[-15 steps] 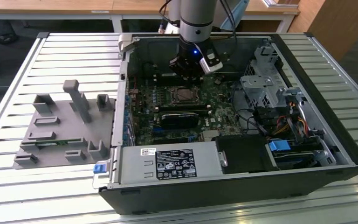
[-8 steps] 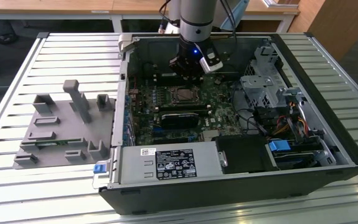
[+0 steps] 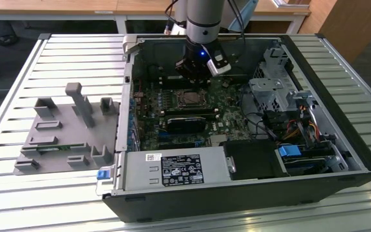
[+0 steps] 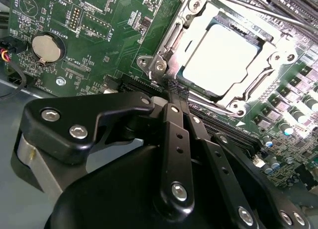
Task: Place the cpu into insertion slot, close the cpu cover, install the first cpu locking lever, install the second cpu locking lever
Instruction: 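Install the first cpu locking lever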
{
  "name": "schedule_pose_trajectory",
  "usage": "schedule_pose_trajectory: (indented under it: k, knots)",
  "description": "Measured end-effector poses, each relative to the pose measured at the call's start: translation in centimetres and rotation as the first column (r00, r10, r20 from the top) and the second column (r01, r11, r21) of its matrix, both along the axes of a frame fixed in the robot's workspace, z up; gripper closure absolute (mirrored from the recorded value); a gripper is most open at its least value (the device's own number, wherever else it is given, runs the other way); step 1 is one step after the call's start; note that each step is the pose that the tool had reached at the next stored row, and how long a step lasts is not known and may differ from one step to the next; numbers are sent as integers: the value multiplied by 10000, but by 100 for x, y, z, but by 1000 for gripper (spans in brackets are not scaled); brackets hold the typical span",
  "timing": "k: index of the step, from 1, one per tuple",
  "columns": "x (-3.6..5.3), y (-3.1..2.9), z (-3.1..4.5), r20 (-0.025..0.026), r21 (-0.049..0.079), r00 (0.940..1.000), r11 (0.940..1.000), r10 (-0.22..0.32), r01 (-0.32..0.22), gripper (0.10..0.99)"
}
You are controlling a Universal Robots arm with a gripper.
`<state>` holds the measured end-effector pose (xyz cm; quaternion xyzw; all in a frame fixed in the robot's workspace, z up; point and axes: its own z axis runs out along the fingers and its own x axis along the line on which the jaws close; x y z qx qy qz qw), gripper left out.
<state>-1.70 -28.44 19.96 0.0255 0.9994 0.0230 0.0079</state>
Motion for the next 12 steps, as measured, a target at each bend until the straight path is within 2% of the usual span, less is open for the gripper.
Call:
schedule_pose_trajectory:
  k: [7,12]
  knots:
    - [1,5,-18,8,-65,10000,10000,0,0,980]
    - [0,5,-17,2,-68,10000,10000,0,0,980]
